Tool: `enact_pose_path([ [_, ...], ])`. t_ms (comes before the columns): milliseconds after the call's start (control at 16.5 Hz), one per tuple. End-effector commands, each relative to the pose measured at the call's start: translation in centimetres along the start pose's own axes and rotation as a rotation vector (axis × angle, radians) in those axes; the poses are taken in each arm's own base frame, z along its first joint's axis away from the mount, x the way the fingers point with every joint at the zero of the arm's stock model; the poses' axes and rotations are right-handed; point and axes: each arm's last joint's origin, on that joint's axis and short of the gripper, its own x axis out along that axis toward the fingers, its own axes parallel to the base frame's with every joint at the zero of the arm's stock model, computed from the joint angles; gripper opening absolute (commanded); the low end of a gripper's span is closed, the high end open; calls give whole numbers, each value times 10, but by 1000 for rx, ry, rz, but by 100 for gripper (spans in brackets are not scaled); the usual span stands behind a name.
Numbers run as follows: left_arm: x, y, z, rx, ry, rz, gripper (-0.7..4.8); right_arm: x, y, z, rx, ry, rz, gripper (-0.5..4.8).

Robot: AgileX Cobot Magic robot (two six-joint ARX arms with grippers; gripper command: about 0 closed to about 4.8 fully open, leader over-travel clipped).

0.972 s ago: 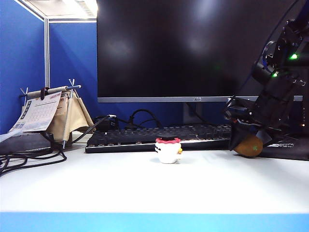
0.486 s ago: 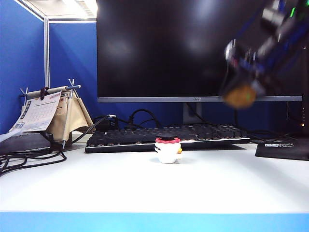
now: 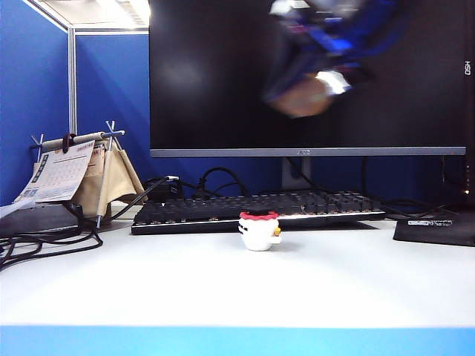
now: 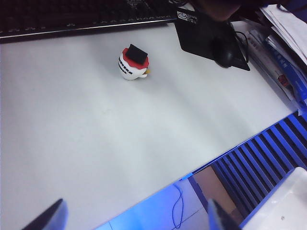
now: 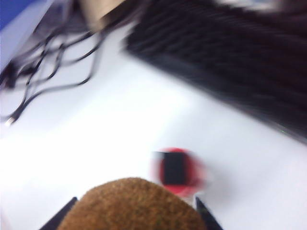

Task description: Place the kiwi on top of the doll with a flat head.

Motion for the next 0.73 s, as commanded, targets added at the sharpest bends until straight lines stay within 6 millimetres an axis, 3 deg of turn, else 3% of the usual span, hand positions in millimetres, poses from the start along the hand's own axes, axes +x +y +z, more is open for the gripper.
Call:
enact_pose_path([
  [61,-1,-1,2,13,-13,-8,382,25,11,-1,-24,34,7,236],
  [243,-1,-1,2,12,-11,-8,382,48,2,2,3,137,16,229],
  [486,-1,-1,0,-2,5,-6,382,69,-7,27,-5,178,18,229],
  [729,-1,-1,-1,-6,11,-6,382,97,-17,20,35,279,30,229],
])
